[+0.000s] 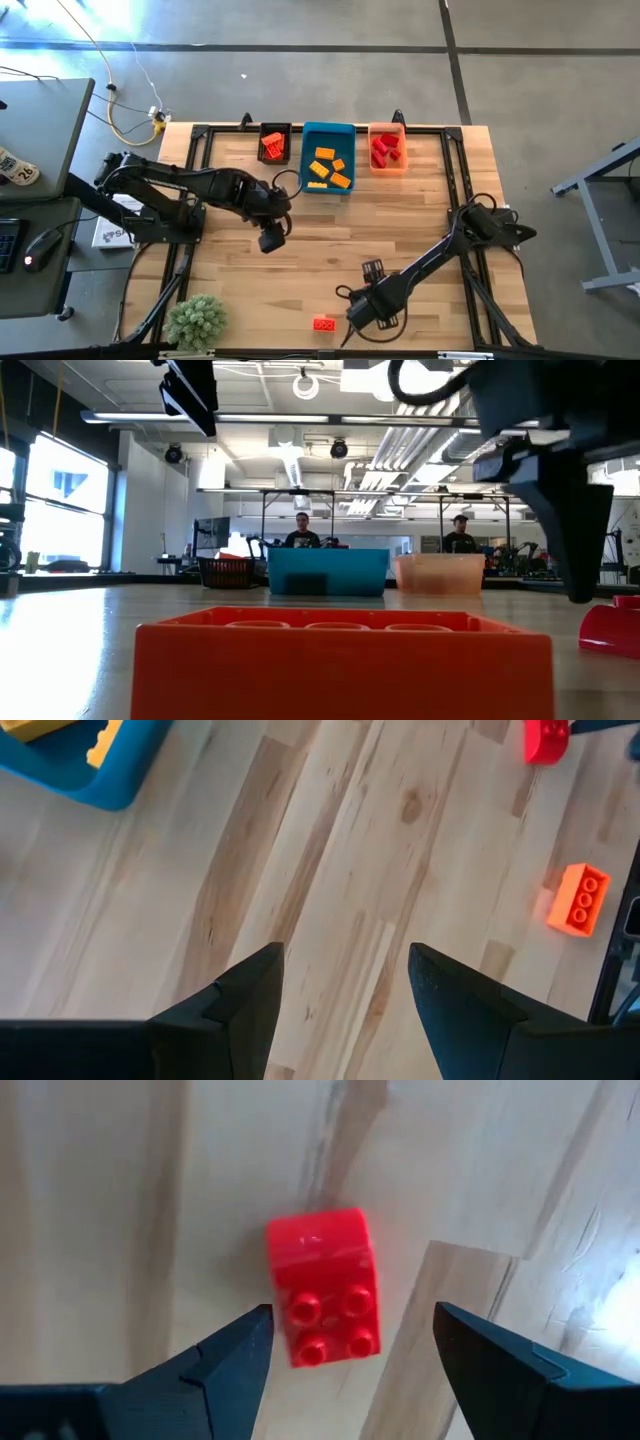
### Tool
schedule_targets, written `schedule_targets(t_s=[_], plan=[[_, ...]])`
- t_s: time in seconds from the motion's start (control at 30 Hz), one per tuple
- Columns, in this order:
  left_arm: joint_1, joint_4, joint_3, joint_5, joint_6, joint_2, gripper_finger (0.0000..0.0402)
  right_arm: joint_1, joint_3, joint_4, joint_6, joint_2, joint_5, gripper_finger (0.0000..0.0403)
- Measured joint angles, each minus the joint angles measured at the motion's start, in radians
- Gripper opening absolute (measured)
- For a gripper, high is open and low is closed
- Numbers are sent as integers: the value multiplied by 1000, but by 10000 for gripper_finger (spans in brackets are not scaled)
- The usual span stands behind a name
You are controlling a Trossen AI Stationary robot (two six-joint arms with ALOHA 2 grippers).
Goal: Sort & place blocks by color
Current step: Put the red game piece into the orange bin
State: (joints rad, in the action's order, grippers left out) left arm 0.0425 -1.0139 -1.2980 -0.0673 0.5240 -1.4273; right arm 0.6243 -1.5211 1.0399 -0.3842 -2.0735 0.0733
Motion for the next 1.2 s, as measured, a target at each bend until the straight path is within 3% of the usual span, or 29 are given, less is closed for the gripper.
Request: schedule_targets(t_s=[0.3, 0.63, 0.83, 1.2], plan=[[-4, 42, 0, 0, -3, -1, 203, -38, 61, -101, -8, 1, -79, 247], [-4, 45, 0, -52, -76, -1, 203, -56, 89, -149, -101, 8, -110, 112], [-4, 55, 0, -119, -159, -2, 203, -99, 59, -128, -159, 0, -115, 112], [-4, 204, 0, -184, -355, -2, 203, -272, -53, -5, -155, -1, 83, 112]])
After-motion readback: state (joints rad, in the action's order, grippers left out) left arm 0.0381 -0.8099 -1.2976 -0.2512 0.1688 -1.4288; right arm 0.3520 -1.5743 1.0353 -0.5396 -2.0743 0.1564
